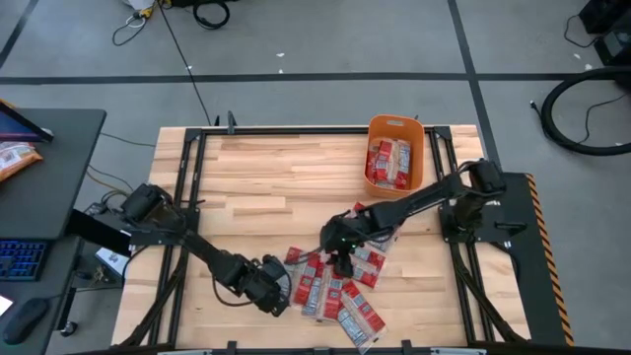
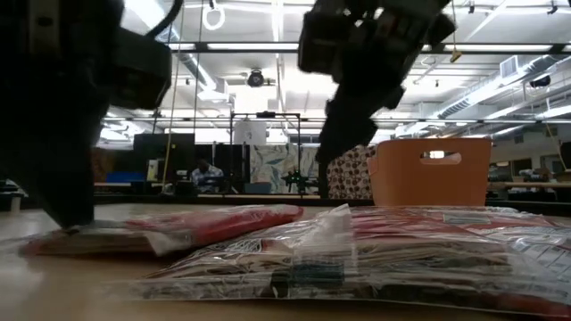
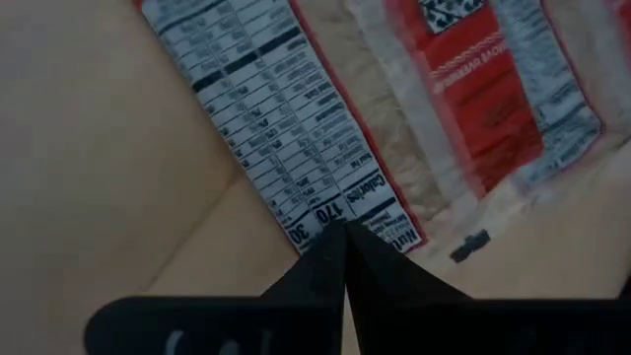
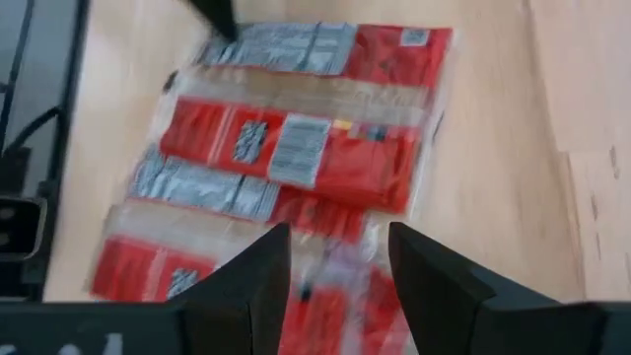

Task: Sort popcorn bags into baskets
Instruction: Put the red popcorn bag into the orange bin

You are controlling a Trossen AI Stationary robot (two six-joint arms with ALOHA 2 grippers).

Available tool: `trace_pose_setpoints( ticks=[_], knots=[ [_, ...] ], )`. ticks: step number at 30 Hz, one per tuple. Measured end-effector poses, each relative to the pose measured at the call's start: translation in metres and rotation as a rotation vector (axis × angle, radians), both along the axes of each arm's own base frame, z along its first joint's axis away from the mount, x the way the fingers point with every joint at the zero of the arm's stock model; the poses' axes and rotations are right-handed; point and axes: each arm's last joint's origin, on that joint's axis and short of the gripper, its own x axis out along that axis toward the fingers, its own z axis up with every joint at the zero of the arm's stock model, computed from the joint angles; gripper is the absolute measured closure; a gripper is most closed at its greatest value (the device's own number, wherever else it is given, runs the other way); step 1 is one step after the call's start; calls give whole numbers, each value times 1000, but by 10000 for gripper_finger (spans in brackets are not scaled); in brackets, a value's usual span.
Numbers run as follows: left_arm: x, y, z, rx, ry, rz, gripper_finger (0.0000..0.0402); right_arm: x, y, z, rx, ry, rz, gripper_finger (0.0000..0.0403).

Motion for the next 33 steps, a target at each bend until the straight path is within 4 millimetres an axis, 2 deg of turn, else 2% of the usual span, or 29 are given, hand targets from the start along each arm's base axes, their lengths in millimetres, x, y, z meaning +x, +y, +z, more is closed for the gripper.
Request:
trace_pose_setpoints(
  ticks=[6, 11, 17, 22, 26, 33],
  knots=[
    [10, -3, -12, -17, -41, 15, 390, 10, -9, -24, 16, 39, -4, 199],
    [13, -2, -12, -25, -51, 27, 390, 13, -10, -39, -19, 59, -19, 173],
    [14, 0, -12, -26, -60, 59, 390, 20, -10, -37, -6, -15, -40, 162],
    [15, 1, -13, -18, -68, 76, 390, 27, -14, -31, 47, -100, -39, 169],
    [15, 2, -13, -2, -82, 109, 390, 26, -16, -32, 56, -72, -69, 183],
    [16, 4, -13, 34, -111, 146, 390, 26, -16, -32, 51, -70, -60, 234]
  ],
)
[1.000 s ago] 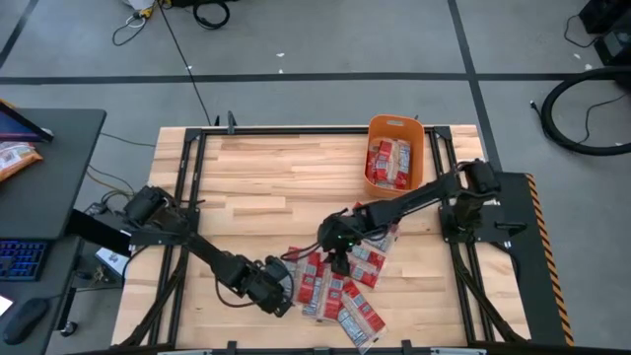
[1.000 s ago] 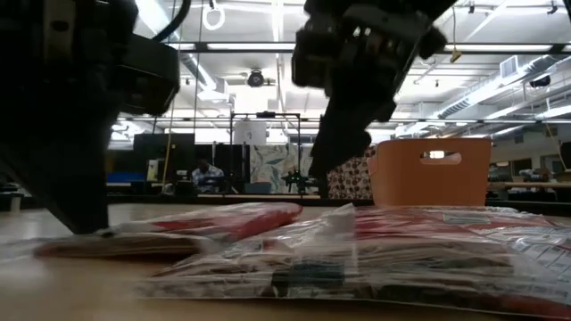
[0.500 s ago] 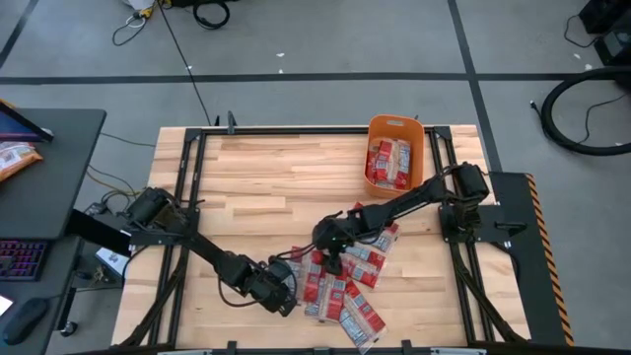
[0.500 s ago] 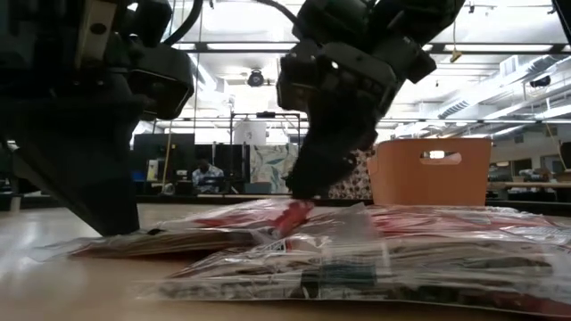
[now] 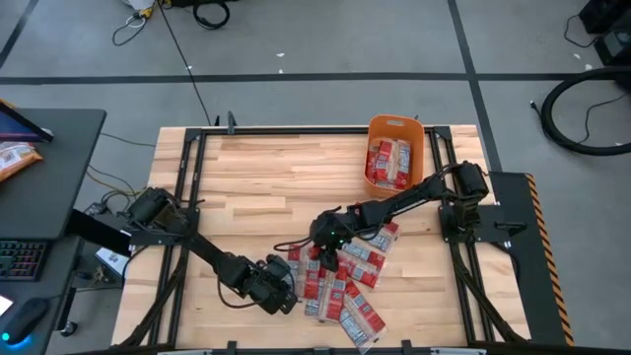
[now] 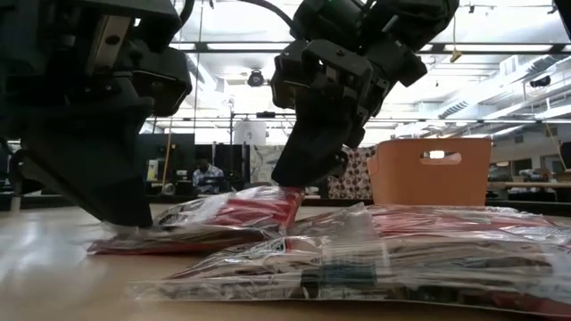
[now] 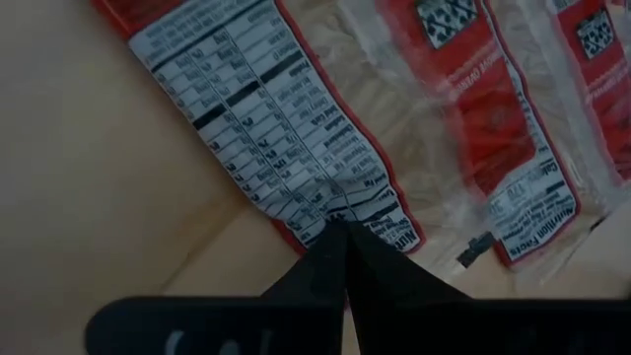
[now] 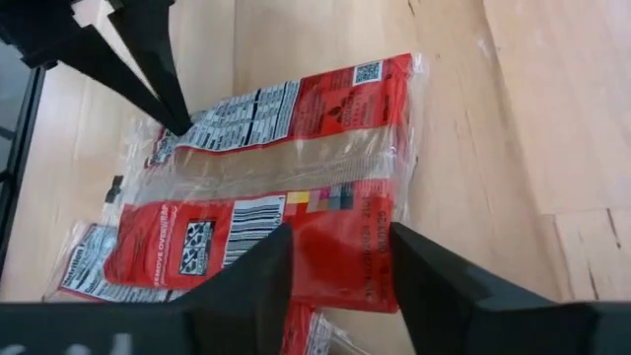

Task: Sort popcorn bags into baskets
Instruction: Put the red popcorn bag into the orange bin

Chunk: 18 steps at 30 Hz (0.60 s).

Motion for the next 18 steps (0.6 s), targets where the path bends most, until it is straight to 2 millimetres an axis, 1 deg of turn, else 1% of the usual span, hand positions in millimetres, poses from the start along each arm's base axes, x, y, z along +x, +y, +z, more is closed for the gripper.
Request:
trace_pose_setpoints(
  ticks=[6, 13, 15, 18],
  knots=[
    [0, 0, 0, -3, -5, 16, 390, 0, 0, 0, 6, -2, 7, 302],
    [0, 1, 0, 3, -11, 28, 390, -1, -1, -1, -20, 19, -12, 391],
    [1, 2, 1, -13, -12, 47, 390, -2, -1, -2, -28, 32, -18, 394],
    [-1, 3, 10, -46, -11, 35, 390, -4, -3, -3, -30, 59, -20, 392]
  ],
)
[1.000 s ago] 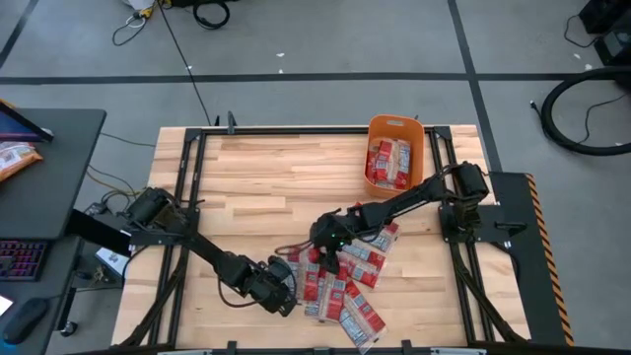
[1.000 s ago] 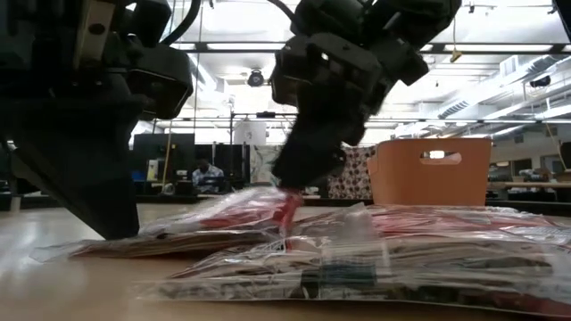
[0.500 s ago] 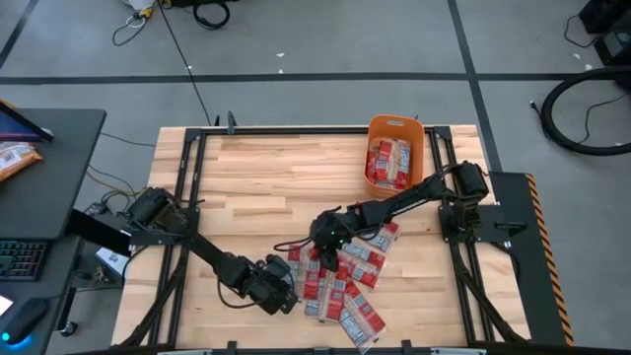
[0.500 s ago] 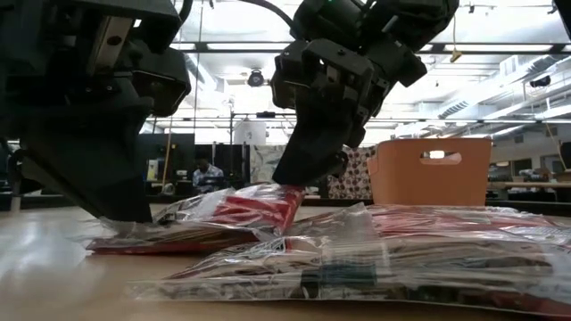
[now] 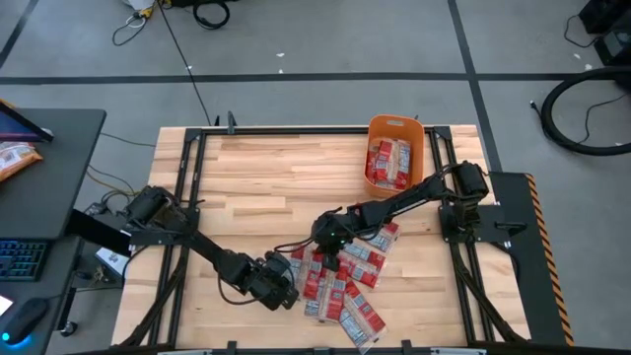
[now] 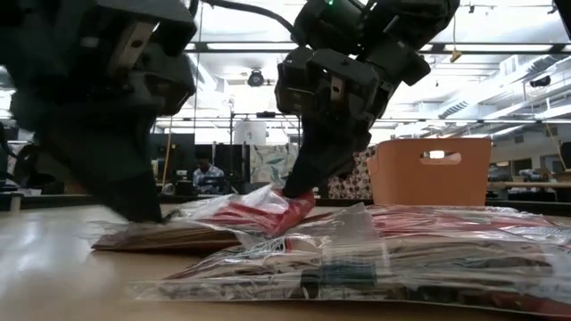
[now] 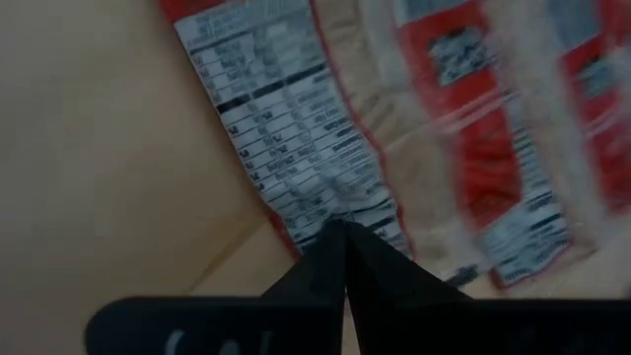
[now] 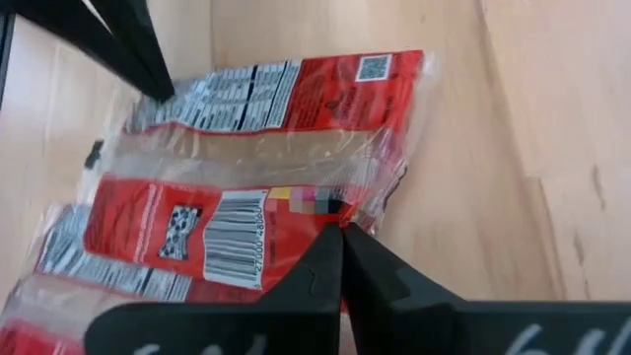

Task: Sort popcorn bags into baskets
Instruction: Put the red popcorn bag into the orange bin

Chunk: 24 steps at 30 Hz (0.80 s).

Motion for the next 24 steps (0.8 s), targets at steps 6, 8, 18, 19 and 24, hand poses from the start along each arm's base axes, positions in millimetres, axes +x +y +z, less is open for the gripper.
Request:
trace_pose_setpoints(
  ticks=[6, 8, 18, 19, 24],
  knots=[
    [-4, 2, 37, -25, -98, -70, 390, -8, -9, 16, -30, 16, 14, 398],
    [-6, 4, 48, -14, -133, -81, 390, -10, -15, 26, -60, -5, -2, 398],
    [-11, 14, 78, 109, -288, 13, 390, -36, -49, 81, -207, -62, -88, 400],
    [-11, 14, 79, 114, -295, 21, 390, -40, -52, 87, -229, -62, -97, 400],
    [-5, 12, 88, 162, -409, 31, 390, -64, -75, 114, -319, -53, -151, 401]
  ],
)
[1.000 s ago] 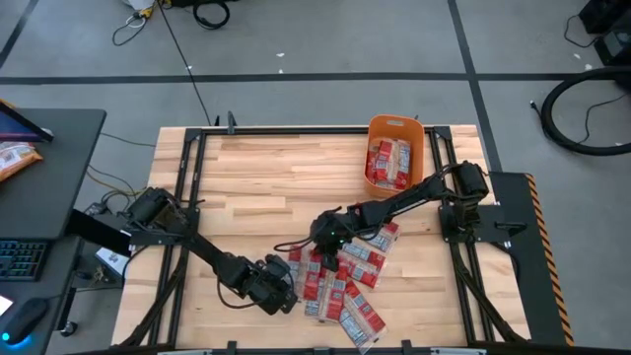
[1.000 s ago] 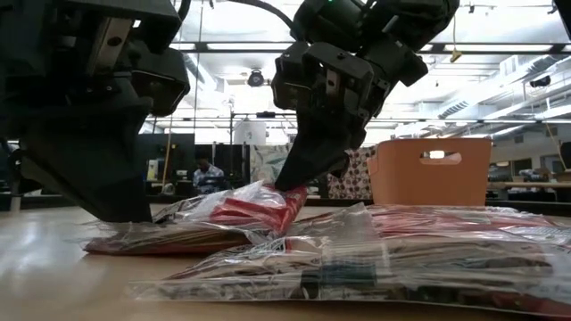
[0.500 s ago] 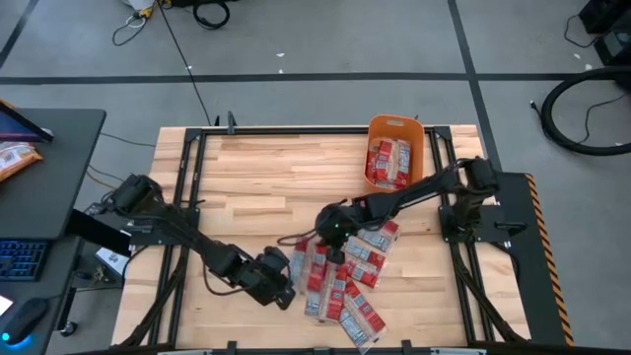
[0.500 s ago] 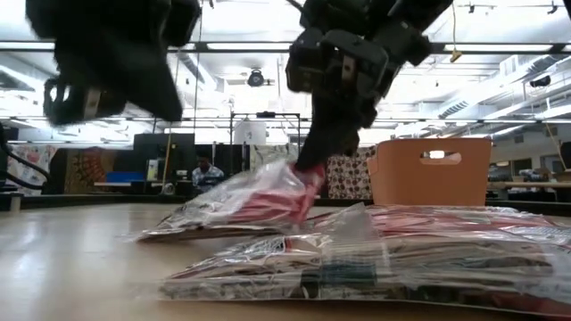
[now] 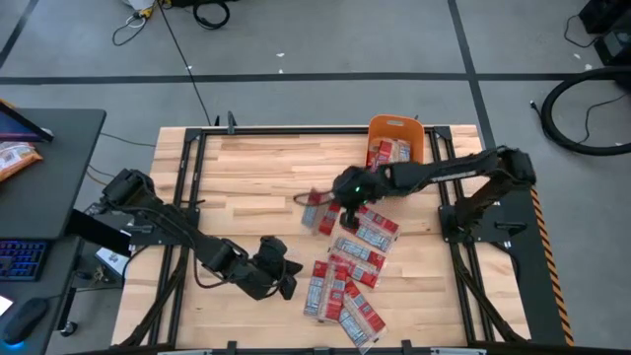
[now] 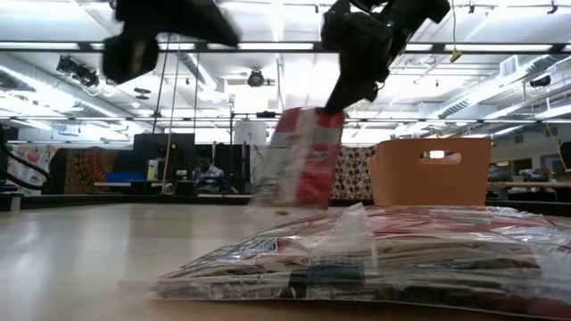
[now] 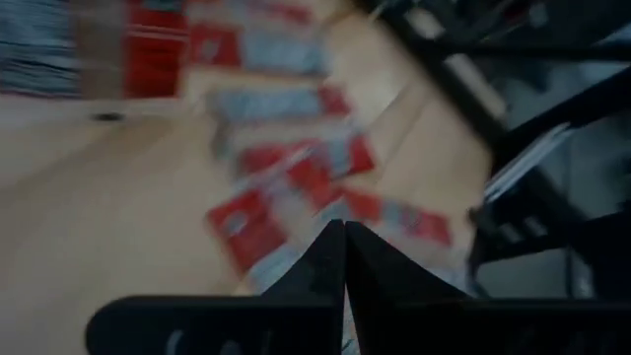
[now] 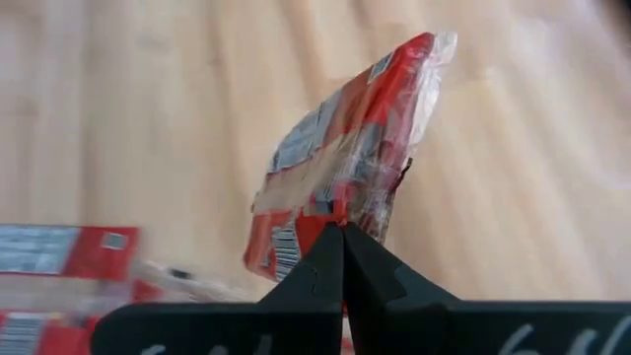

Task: Sort popcorn bags into baskets
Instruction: Put the red popcorn bag into the orange bin

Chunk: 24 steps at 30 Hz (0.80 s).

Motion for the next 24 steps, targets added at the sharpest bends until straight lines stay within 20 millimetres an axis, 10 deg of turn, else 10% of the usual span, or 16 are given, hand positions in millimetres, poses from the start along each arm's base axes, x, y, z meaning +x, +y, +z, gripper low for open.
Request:
trace_pose_setpoints(
  ticks=[24],
  knots=[
    [21, 16, 22, 158, -198, 14, 390, -141, -71, 92, -350, -2, -296, 399]
  ],
)
